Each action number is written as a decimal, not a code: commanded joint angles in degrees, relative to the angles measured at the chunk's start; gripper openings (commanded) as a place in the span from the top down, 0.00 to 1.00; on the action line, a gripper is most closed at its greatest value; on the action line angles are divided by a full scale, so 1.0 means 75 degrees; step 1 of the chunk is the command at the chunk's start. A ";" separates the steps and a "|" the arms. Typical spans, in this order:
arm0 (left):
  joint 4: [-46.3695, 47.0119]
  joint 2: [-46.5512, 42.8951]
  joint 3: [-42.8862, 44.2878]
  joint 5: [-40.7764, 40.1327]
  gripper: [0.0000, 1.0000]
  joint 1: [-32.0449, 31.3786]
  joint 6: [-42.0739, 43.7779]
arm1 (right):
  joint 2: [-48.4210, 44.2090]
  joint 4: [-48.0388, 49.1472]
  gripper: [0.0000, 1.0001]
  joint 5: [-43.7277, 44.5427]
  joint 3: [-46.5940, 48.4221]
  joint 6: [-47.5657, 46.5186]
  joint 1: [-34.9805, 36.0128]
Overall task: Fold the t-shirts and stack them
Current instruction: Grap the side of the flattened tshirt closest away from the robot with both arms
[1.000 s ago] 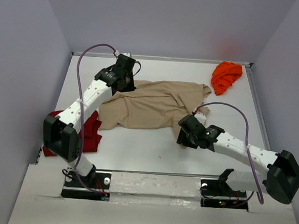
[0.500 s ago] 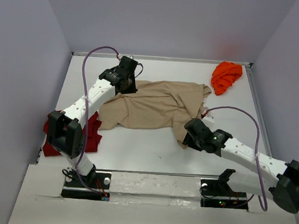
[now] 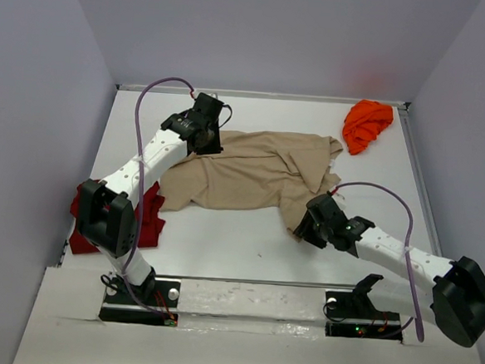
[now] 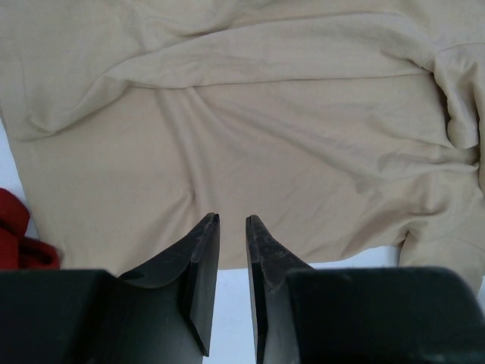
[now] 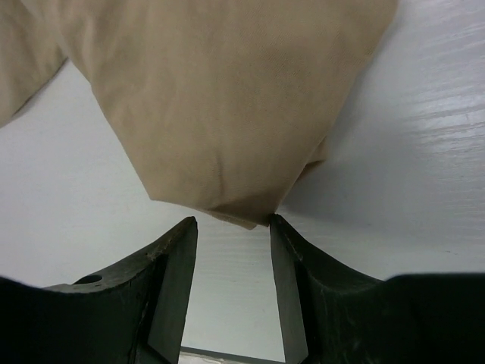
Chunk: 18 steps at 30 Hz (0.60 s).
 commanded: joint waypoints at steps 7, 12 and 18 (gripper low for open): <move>0.0234 -0.0317 -0.0358 -0.0002 0.69 0.0032 0.0160 | -0.0021 0.0526 0.51 0.0064 -0.0156 0.0177 -0.0017; 0.0234 -0.0176 -0.0229 0.0045 0.69 0.0056 0.0195 | 0.0213 0.0547 0.53 0.0065 -0.0144 0.0154 -0.0017; 0.0211 -0.0129 -0.0171 0.0034 0.69 0.0056 0.0218 | 0.0647 0.0594 1.00 0.0193 0.0148 0.0014 -0.0017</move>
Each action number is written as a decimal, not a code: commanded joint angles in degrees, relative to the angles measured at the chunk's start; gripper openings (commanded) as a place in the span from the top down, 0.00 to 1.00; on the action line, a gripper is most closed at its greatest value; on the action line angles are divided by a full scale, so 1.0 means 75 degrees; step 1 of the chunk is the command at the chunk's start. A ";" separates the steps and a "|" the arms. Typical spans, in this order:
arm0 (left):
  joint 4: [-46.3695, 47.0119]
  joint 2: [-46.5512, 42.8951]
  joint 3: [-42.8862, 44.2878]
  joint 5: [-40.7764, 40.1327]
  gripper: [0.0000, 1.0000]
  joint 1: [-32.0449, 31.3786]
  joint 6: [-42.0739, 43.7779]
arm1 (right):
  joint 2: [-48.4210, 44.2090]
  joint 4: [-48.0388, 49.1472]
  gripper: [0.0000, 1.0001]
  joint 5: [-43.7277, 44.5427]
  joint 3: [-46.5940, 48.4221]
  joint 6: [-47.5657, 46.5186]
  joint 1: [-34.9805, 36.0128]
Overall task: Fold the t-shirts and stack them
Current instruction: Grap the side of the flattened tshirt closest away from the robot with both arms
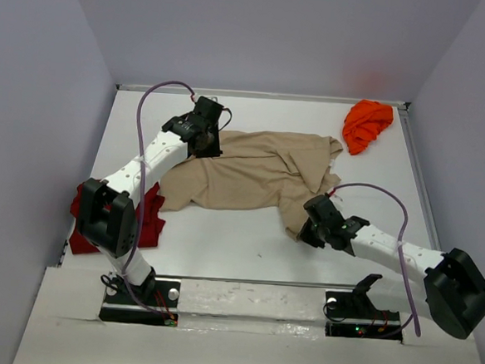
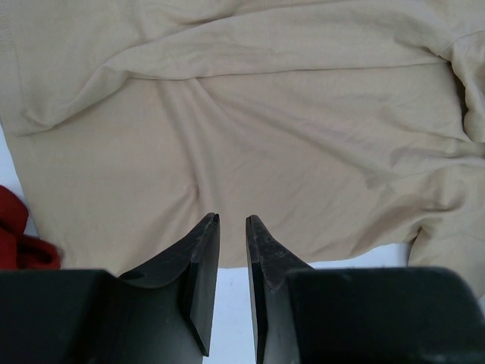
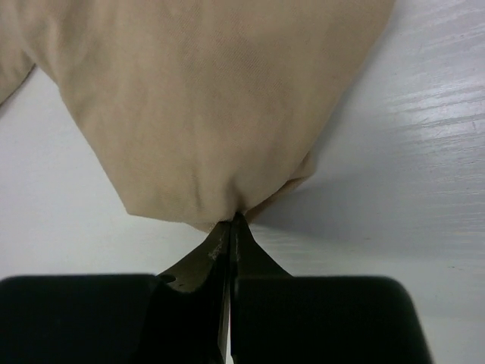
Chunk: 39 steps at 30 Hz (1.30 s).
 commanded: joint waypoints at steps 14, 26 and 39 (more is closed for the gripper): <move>0.0103 -0.0234 -0.0438 -0.0502 0.68 0.0059 -0.0147 | 0.1099 -0.0405 1.00 0.3052 0.2047 -0.0618 0.0056; 0.0126 -0.0351 -0.0966 -0.0561 0.68 0.0059 -0.0171 | 0.1300 -0.0909 1.00 0.3920 0.2940 -0.0900 0.0056; 0.0033 -0.0854 -0.1270 -0.0795 0.68 0.0047 -0.0194 | 0.1207 -0.1120 1.00 0.4552 0.3538 -0.1275 -0.0447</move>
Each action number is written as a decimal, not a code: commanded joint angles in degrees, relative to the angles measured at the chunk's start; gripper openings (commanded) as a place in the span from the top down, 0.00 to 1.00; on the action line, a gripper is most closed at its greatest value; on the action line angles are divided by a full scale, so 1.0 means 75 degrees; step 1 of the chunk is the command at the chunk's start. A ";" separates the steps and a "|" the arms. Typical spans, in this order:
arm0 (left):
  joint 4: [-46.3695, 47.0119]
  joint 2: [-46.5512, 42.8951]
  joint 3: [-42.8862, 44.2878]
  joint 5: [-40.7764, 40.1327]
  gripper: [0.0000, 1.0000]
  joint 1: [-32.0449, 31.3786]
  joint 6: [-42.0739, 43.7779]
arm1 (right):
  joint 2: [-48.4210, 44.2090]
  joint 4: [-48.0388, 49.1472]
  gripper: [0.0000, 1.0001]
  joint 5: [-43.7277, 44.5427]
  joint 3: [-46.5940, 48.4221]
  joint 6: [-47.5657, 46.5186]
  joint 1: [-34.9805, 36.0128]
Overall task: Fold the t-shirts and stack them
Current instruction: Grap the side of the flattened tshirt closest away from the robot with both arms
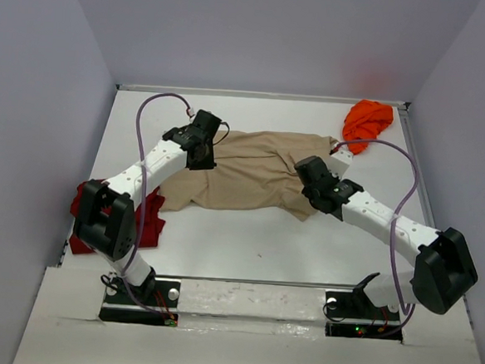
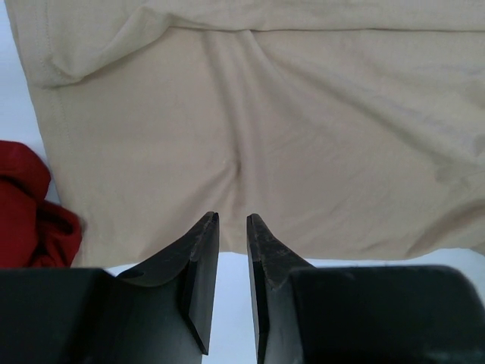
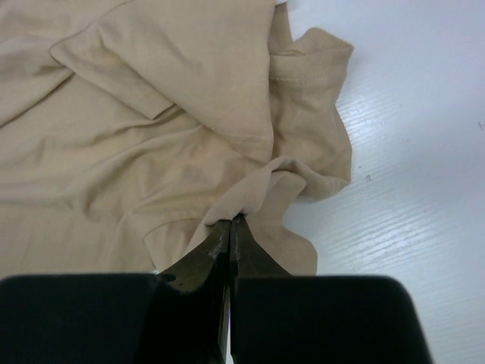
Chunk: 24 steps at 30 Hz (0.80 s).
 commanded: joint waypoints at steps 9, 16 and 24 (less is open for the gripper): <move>-0.0192 -0.1009 -0.0492 -0.0265 0.68 0.0018 -0.0213 | 0.0059 0.0060 1.00 -0.0090 0.0399 -0.0472 -0.0844; -0.0391 -0.1220 -0.0152 -0.0230 0.68 0.0006 -0.0201 | 0.1218 0.0307 0.90 -0.1307 0.0762 -0.0882 -0.1208; -0.0274 -0.1185 -0.0187 -0.0089 0.68 0.0006 -0.0142 | 0.0930 0.0413 0.28 -0.1523 0.0271 -0.0742 -0.1302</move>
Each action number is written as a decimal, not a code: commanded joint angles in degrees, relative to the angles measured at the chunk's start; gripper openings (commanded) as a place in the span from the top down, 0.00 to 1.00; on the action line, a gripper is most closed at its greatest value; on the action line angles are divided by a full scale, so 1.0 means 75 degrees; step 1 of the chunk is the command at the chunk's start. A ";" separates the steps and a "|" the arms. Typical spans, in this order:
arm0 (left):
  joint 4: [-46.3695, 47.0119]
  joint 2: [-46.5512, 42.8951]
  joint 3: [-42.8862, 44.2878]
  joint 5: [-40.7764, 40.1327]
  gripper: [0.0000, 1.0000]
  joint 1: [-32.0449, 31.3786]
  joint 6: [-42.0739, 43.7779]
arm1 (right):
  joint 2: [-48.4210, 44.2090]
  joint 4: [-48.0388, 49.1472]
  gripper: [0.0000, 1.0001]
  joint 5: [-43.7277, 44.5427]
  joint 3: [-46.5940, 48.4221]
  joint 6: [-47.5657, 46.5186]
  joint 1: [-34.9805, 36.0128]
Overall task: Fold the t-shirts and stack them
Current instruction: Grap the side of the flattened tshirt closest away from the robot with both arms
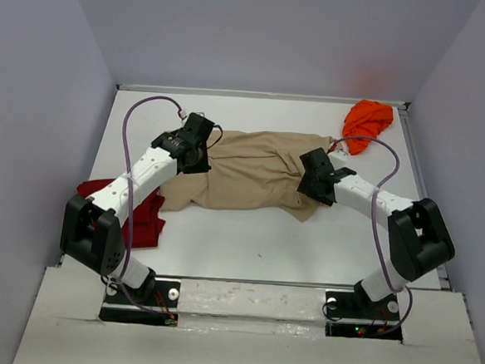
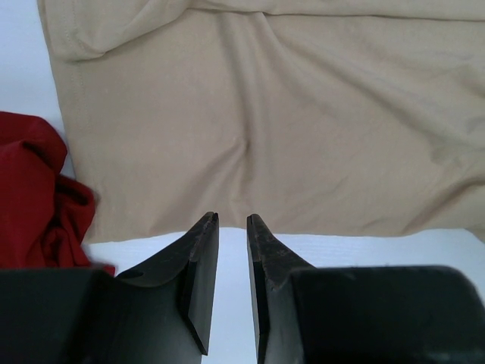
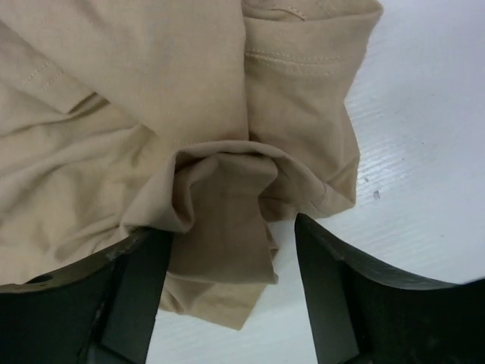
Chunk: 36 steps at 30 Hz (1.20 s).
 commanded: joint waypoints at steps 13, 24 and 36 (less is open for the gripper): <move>0.0158 0.0251 0.0555 0.0233 0.68 -0.0015 0.0226 | -0.3939 -0.0359 0.16 -0.0453 -0.2013 0.1121 0.0059; 0.0088 0.0240 0.0614 0.0245 0.68 -0.0038 0.0261 | -0.3521 0.1880 0.30 -0.1684 -0.3363 0.1534 0.0060; 0.0006 -0.0041 0.0544 0.0245 0.67 -0.0038 0.0261 | -0.2477 0.2525 0.55 -0.1614 -0.2953 0.0807 -0.0116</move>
